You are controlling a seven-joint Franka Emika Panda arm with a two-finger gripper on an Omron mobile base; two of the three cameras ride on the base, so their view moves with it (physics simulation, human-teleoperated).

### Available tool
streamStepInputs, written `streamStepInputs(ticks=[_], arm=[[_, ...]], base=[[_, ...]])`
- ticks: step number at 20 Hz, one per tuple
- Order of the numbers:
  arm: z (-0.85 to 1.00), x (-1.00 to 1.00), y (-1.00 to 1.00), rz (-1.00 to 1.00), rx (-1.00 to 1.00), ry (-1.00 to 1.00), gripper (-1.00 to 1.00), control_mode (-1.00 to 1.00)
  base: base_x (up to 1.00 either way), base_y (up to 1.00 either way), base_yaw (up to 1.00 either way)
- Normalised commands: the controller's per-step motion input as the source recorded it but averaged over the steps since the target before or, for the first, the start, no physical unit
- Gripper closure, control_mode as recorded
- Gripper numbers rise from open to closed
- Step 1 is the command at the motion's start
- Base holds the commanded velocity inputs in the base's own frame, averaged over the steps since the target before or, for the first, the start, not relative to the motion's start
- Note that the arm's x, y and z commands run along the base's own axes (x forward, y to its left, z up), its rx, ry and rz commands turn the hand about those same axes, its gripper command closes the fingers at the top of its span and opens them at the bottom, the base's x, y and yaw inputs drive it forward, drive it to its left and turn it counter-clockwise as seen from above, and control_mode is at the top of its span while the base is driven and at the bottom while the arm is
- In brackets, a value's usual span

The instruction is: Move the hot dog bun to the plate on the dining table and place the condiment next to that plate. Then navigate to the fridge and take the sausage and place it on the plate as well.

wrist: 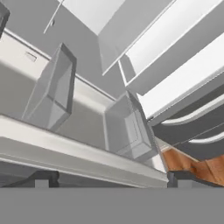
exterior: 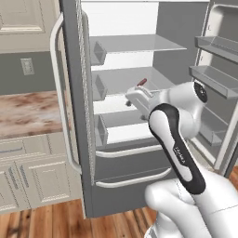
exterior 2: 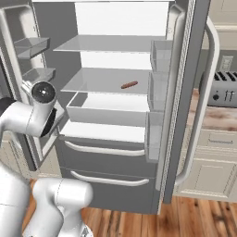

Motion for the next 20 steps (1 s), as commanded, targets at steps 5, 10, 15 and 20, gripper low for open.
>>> streamStepInputs(ticks=[5, 10, 15, 20], arm=[[-0.02, -0.58, -0.68, -0.1, -0.35, 0.06, -1.0, -1.0], [-0.07, -0.51, -0.6, -0.01, -0.34, 0.0, -1.0, -1.0], [0.0, -0.29, -0.33, 0.0, -0.15, 0.0, -1.0, -1.0], [-0.01, -0.04, 0.0, -0.07, -0.01, 0.0, -1.0, -1.0]], base=[[0.0, 0.0, 0.0], [0.0, 0.0, 0.0], [0.0, 0.0, 0.0], [0.0, 0.0, 0.0]])
